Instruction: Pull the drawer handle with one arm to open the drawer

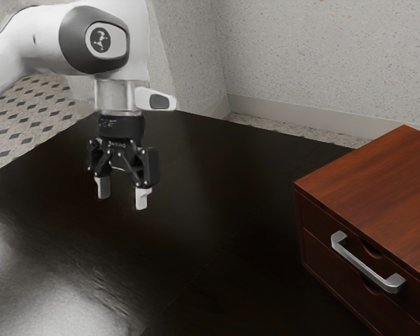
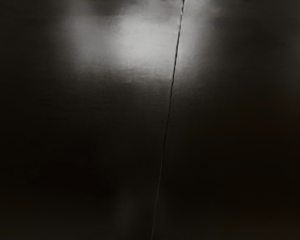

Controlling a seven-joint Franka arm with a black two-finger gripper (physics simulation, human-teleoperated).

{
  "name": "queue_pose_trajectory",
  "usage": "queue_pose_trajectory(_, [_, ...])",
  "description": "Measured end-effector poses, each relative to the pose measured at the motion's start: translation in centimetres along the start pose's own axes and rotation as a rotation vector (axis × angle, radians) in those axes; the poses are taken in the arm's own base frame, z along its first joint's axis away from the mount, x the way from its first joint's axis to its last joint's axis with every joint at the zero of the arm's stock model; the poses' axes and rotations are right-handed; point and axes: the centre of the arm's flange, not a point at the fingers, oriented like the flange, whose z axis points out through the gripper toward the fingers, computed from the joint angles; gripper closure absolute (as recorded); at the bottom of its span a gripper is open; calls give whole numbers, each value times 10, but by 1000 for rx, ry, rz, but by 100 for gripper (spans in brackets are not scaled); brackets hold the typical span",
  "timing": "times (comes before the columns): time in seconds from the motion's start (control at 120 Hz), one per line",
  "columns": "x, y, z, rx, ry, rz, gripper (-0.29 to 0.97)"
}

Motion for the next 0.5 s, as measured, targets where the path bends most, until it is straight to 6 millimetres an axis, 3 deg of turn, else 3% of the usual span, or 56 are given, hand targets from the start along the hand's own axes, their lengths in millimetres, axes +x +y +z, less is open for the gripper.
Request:
queue_pose_trajectory(0.183, [15, -3, -19, -3, 179, 7, 0])
queue_pose_trajectory(0.208, [9, -2, -28, -4, 210, 12, 0])
queue_pose_trajectory(0.283, [-35, 7, -76, -5, 362, 86, 0])
queue_pose_trajectory(0.325, [-53, 35, -97, 9, 437, 215, 0])
queue_pose_trajectory(0.375, [-68, 87, -106, 25, 481, 427, 0])
queue_pose_trajectory(0.45, [-82, 176, -95, 71, 481, 740, 0])
queue_pose_trajectory(0.5, [-86, 217, -82, 98, 466, 900, 0])
